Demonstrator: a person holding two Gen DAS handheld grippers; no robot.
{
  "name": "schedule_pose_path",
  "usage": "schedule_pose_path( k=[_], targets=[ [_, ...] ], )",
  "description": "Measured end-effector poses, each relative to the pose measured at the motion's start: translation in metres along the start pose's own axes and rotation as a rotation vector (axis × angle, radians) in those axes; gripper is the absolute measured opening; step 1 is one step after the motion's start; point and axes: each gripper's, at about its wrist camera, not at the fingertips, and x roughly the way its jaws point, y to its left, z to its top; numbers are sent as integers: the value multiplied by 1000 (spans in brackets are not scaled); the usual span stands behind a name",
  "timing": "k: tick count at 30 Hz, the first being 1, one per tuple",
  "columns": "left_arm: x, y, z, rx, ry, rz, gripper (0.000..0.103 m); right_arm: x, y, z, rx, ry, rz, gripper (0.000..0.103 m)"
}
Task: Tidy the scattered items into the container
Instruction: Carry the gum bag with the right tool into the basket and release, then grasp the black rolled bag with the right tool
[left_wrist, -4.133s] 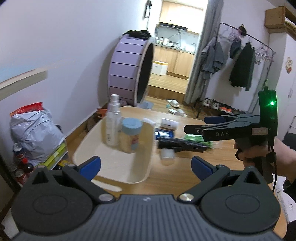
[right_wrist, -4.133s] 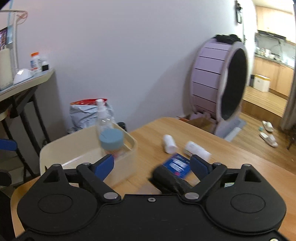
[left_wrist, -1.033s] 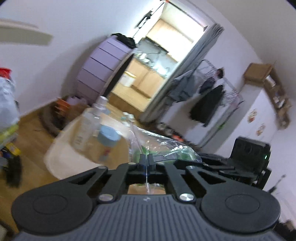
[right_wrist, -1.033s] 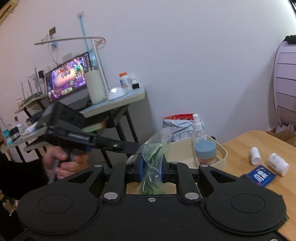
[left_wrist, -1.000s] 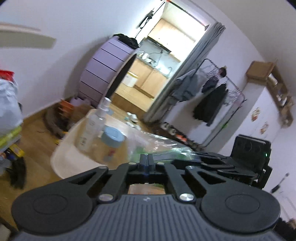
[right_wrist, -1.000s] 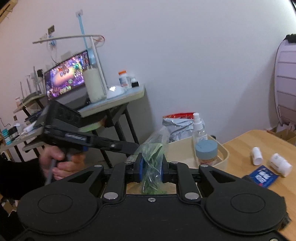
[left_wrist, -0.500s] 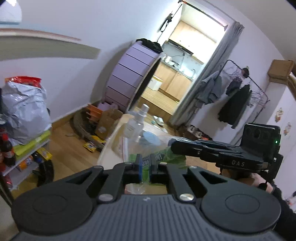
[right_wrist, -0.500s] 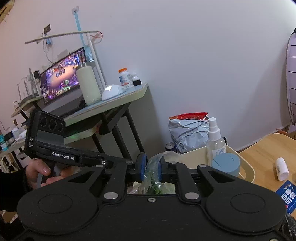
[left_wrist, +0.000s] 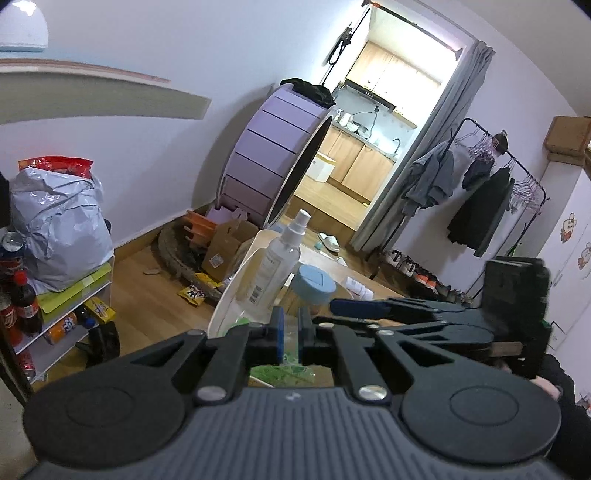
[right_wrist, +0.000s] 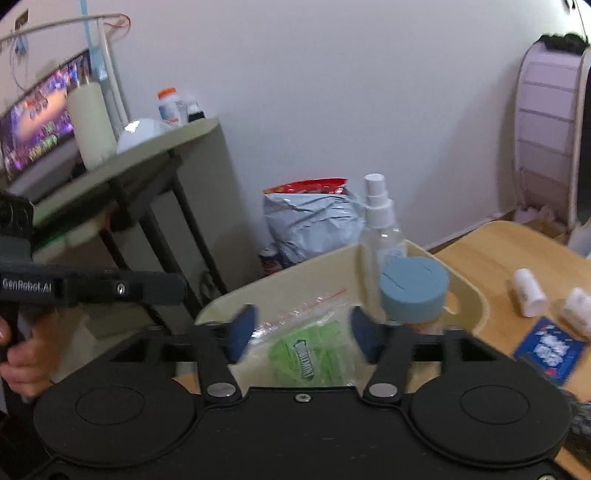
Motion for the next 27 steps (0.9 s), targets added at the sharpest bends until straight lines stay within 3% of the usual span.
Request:
schedule_pose_path(
  k=[6,9,11,14,19,23,27],
  targets=[
    [9,-11,-1,46,32,50,7,-22,-6,-1,-5,-24,-51,65],
    [12,-19,-3,77,44,72,20,-41,-15,-3,13,-55,-85,66],
    [14,-28,-4,106,48,67,39,-59,-21,-7,17,-77,-130,73],
    [15,-48,-7,153,36,68,58,-85,-33,-15,23,-103,-217,82],
    [26,-83,-15,226,32,40,75,-115,-60,-33,46,-87,-361,86],
    [45,-105,-22,263,52,13,78,-122,-79,-44,47,-56,-409,86],
    [66,-119,-26,265,97,-20,79,-114,-91,-55,-38,12,-466,86]
  ],
)
